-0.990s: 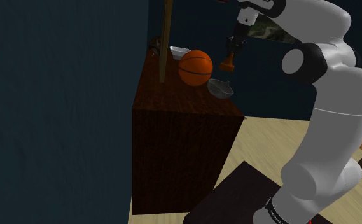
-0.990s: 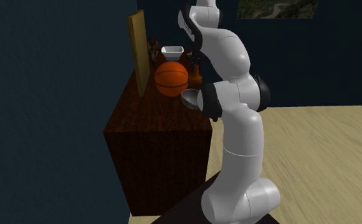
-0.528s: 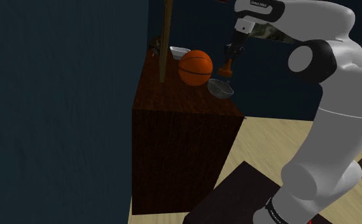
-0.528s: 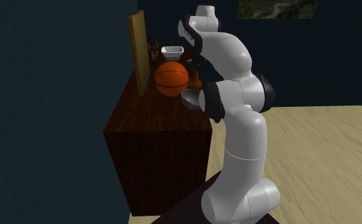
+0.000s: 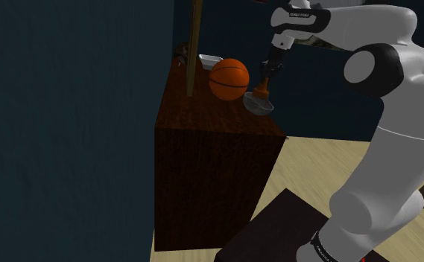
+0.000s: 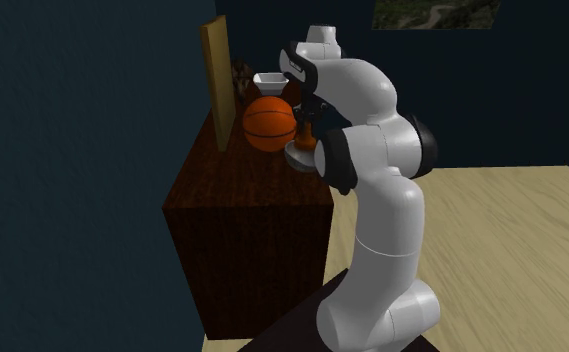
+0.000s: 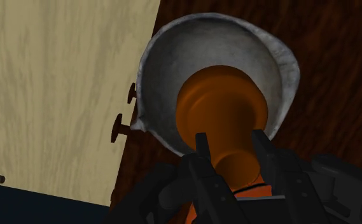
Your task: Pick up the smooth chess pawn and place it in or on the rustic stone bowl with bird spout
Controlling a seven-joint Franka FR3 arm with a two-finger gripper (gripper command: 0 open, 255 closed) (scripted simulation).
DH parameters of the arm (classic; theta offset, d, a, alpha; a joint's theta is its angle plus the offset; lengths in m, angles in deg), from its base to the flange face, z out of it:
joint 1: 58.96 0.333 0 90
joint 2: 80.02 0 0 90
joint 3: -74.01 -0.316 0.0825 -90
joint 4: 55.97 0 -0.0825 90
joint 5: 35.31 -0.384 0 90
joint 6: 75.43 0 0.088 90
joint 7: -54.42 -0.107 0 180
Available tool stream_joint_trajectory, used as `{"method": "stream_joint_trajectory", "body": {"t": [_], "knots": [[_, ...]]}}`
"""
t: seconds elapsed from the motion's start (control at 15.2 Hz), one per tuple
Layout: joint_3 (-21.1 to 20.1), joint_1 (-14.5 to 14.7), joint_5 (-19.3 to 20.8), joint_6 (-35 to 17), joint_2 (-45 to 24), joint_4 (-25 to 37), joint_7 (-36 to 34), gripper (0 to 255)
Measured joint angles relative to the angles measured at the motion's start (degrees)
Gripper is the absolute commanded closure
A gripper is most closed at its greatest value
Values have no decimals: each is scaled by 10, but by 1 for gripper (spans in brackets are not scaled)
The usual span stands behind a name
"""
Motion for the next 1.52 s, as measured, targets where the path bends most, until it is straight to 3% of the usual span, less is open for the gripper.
{"method": "stream_joint_trajectory", "body": {"t": [0.4,0.46,0.86,1.12,1.52], "knots": [[0,0,0,-9,3,-12,1,255],[0,0,0,-9,3,-12,1,0],[0,0,0,-9,3,-12,1,0],[2,-5,-3,55,-13,69,2,0],[2,-5,-3,72,-13,86,0,0]]}}
